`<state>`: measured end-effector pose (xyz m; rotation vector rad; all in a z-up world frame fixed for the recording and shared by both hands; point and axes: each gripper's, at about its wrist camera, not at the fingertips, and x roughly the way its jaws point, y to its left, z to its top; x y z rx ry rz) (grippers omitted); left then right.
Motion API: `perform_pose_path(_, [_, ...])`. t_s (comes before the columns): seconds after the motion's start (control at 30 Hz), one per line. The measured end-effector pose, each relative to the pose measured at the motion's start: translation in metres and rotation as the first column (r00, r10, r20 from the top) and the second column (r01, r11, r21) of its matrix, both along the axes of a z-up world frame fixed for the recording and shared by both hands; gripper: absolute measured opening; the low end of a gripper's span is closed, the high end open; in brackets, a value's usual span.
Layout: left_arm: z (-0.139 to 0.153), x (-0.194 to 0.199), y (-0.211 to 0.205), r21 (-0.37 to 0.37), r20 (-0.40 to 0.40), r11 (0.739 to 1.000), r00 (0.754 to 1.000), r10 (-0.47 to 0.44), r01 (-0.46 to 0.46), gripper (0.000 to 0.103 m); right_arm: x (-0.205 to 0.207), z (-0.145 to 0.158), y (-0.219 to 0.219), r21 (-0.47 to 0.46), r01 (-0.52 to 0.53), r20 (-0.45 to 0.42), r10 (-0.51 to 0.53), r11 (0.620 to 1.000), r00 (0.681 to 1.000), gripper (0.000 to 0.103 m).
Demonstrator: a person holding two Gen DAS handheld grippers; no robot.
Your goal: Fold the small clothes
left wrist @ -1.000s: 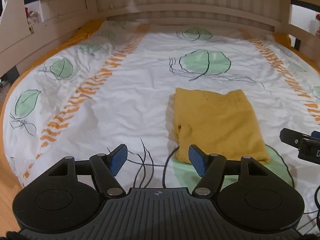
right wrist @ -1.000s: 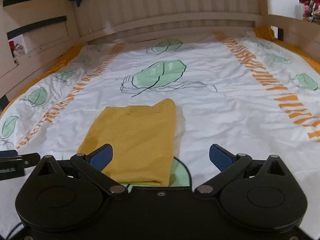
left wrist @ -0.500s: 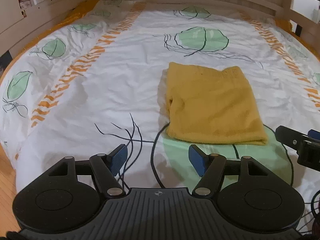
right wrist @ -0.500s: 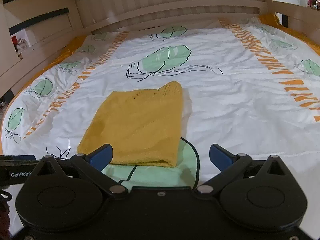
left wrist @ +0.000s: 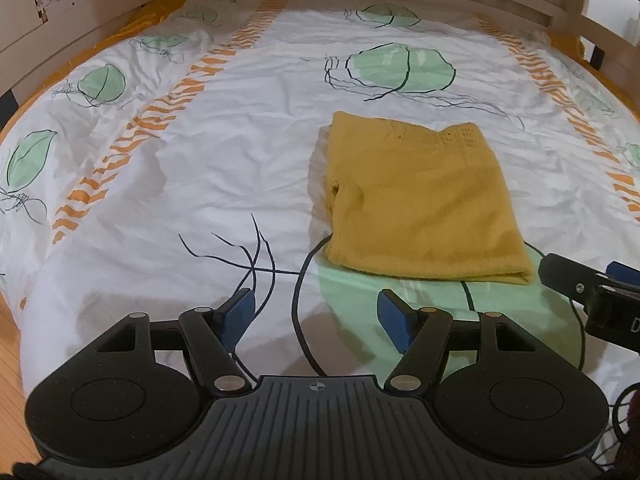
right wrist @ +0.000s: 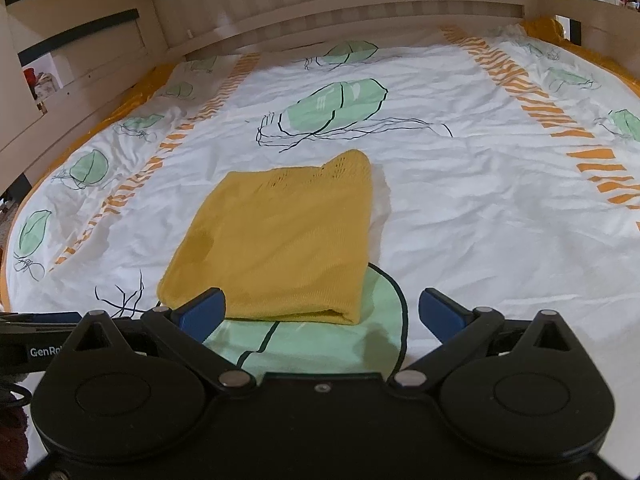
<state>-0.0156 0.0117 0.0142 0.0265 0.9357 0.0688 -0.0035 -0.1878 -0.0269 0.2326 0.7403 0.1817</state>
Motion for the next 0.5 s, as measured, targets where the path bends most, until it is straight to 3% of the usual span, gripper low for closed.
perform_pose_path(0.5, [-0.0012, 0.0020, -0.0022, -0.005, -0.009, 1.000, 1.000, -0.002, 0.002, 0.066, 0.0027, -0.0021, 0.0036, 0.001, -0.009, -0.019, 0.009, 1.000, 1.000, 0.102])
